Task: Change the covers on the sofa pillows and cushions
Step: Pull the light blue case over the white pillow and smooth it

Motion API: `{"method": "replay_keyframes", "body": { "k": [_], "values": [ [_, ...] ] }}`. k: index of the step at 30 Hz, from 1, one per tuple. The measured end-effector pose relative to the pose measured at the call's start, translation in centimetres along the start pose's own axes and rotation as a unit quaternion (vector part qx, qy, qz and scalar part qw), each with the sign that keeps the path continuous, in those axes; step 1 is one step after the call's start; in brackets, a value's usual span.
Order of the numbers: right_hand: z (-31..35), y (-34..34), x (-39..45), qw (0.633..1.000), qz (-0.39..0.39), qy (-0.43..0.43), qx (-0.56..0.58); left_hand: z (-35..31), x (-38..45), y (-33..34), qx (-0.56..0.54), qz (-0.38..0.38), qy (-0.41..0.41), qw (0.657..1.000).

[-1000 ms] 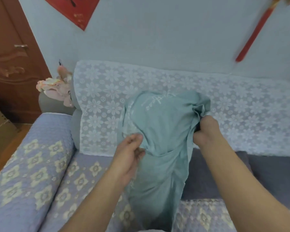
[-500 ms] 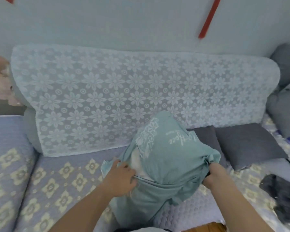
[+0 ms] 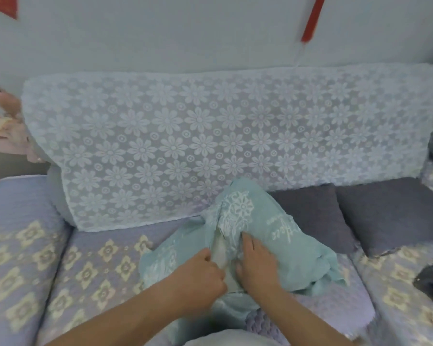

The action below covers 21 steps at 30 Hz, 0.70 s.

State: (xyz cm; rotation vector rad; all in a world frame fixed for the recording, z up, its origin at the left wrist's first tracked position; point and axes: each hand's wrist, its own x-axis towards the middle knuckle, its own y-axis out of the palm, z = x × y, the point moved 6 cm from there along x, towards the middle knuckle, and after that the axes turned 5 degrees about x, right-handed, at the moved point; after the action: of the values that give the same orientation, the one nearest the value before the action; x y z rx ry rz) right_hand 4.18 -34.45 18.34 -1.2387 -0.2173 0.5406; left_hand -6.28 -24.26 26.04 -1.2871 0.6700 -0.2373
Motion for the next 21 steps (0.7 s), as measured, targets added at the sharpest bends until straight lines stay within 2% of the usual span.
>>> {"method": "replay_keyframes", "body": {
  "k": [3, 6, 7, 9, 11, 14, 15, 17, 18, 19, 21],
  "values": [
    [0.8, 2.2, -0.4, 0.998, 0.007, -0.063, -0.025, -1.4, -0.9, 0.7, 0.012, -0.007, 0.011, 1.0],
    [2.3, 3.7, -0.7, 0.994, 0.078, -0.081, -0.017, -3.1, -0.2, 0.8, -0.06, 0.059, 0.027, 0.996],
    [2.8, 4.0, -0.5, 0.992, 0.083, -0.09, -0.019, -3.8, 0.2, 0.8, -0.052, 0.051, 0.035, 0.997],
    [3.8, 3.5, 0.5, 0.994, 0.039, -0.106, 0.011, -4.8, 0.2, 1.1, -0.038, 0.045, 0.036, 0.998],
    [4.5, 2.6, 1.2, 0.991, 0.029, -0.094, 0.092, -4.9, -0.9, 1.4, -0.065, 0.043, 0.003, 0.997],
    [5.9, 1.8, 0.5, 0.97, 0.029, -0.142, 0.197, -1.6, -3.1, 1.9, -0.133, -0.004, -0.102, 0.986],
    [6.8, 2.3, -0.5, 0.959, 0.09, -0.159, 0.217, -0.3, -4.0, 2.3, -0.151, -0.036, -0.132, 0.979],
    [8.8, 4.4, -3.6, 0.908, 0.325, -0.163, 0.208, 1.2, -5.3, 3.0, -0.16, -0.075, -0.157, 0.972],
    [9.4, 5.4, -5.2, 0.882, 0.41, -0.163, 0.166, 1.1, -5.8, 3.5, -0.157, -0.09, -0.157, 0.971],
    [10.1, 5.8, -5.9, 0.874, 0.436, -0.17, 0.134, 0.6, -6.1, 3.7, -0.167, -0.09, -0.135, 0.973],
    [11.3, 6.1, -6.3, 0.873, 0.44, -0.175, 0.117, 0.1, -7.1, 4.0, -0.209, -0.107, -0.089, 0.968]
  ]
}}
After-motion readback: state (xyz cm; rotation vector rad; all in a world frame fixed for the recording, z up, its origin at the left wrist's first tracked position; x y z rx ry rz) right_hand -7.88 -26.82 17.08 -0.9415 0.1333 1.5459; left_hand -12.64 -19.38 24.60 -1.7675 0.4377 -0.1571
